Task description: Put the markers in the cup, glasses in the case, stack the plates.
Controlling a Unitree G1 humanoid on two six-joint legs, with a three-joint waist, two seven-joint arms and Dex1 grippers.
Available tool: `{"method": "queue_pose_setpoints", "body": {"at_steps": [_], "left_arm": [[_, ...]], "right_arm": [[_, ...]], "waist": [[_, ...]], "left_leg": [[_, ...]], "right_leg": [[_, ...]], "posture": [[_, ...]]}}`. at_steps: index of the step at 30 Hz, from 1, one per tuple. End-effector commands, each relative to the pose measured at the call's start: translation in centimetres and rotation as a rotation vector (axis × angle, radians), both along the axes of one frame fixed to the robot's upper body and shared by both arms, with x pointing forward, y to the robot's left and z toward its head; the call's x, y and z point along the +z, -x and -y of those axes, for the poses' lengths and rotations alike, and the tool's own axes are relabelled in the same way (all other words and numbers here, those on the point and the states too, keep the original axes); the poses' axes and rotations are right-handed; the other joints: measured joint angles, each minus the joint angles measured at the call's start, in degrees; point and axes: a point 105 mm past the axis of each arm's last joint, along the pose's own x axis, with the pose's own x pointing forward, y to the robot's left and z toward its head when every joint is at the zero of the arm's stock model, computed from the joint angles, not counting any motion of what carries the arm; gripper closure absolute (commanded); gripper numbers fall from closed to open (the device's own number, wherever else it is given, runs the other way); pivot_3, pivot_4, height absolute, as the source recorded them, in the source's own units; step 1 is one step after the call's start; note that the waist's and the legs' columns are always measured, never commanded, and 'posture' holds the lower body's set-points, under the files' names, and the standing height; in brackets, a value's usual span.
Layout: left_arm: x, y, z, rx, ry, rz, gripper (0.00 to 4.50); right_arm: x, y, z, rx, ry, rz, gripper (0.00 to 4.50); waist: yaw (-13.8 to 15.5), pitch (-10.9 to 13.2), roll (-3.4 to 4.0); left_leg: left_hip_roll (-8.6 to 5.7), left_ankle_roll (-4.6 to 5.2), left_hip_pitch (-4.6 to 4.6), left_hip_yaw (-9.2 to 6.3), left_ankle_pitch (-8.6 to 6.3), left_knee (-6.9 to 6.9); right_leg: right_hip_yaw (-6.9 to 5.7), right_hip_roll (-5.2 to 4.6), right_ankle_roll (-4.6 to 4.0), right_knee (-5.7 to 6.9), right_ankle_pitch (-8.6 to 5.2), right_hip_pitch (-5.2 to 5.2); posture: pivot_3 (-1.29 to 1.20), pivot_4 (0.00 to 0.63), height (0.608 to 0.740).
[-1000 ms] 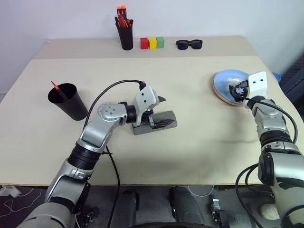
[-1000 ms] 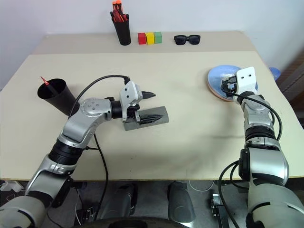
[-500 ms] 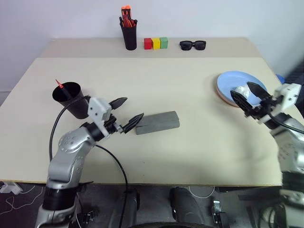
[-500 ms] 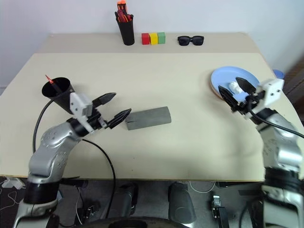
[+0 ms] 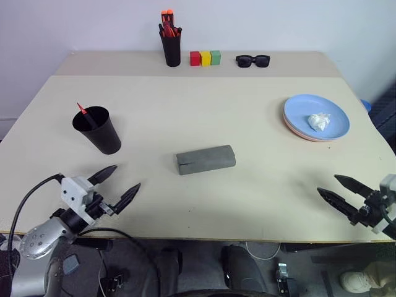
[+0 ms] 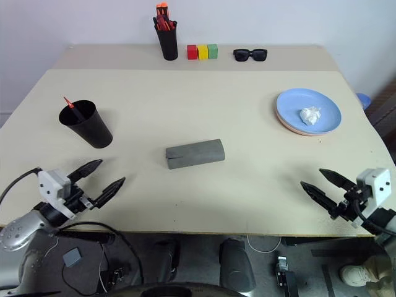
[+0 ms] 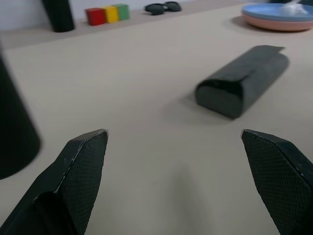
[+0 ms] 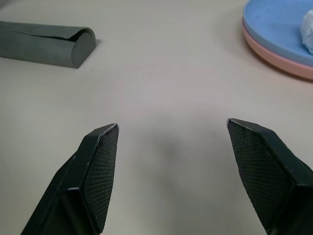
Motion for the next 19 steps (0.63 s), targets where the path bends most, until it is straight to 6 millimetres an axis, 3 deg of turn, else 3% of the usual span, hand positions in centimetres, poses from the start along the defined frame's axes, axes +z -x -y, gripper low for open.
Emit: {"method": "queue_pose_setpoints", "body": {"at_steps": [1,7,12,19], "left_arm": [[1.0,-0.2,-0.5,0.005,0.0,0.043,0.0],[0.8,-0.9,1.2,-0.022,0.006,0.031,0.0],[0.6,-0.7,2.4,-0.041,0.015,0.014,0.0],[0.5,-0.1,2.4,-0.037,0.011,-0.001,0.0]], "right_arm": [[0.7,0.9,0.9,-0.033,0.023,0.054,0.9],[0.1,1.6,1.5,-0.062,0.027,0.07,0.9],[0.3,1.0,1.6,-0.052,0.054,0.083,0.9],[0.3,0.2,0.5,-0.044,0.043,0.1,0.9]], "waist": [[0.0,0.0,0.01],[0.0,0.0,0.01],[-0.2,0.0,0.02],[0.1,0.0,0.07]], "left_leg": [[0.0,0.0,-0.02,0.01,0.0,-0.02],[0.0,0.02,-0.02,0.02,-0.01,-0.12],[0.0,0.02,0.0,0.03,-0.01,-0.08],[0.01,0.03,-0.01,0.03,-0.01,-0.12]], "right_leg": [[0.0,0.0,-0.01,-0.01,0.01,-0.02],[0.0,0.0,-0.12,0.0,0.08,-0.05],[0.0,0.0,-0.12,0.0,0.07,-0.02],[0.0,0.0,-0.12,0.0,0.07,-0.06]], "posture": [[0.0,0.15,0.74],[0.0,0.15,0.74],[0.0,0.15,0.74],[0.0,0.15,0.74]]}}
